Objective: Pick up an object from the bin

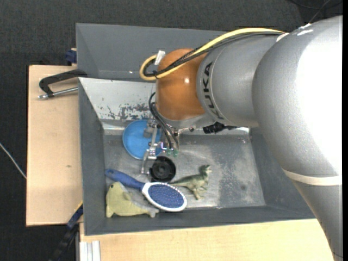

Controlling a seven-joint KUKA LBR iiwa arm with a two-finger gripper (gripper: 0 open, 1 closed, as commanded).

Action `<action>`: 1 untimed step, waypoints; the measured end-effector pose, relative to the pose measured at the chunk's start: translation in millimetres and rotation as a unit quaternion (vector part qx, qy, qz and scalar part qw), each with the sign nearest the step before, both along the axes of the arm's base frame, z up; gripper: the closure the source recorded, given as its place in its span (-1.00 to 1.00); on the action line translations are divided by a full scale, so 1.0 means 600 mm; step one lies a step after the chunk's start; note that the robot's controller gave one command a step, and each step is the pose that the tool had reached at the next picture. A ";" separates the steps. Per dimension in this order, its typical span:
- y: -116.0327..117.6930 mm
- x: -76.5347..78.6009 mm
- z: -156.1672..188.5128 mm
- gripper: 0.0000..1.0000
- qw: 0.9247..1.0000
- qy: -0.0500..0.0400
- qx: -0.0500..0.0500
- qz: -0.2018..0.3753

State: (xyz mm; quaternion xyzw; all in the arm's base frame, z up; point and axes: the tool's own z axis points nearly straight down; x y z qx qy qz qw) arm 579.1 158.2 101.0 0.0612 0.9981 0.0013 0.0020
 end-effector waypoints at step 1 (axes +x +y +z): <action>0.008 0.000 -0.047 -1.00 0.999 -0.001 0.000 0.033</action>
Offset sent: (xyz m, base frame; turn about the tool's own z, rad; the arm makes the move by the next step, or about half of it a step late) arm -0.0026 0.0038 -0.0310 -0.0654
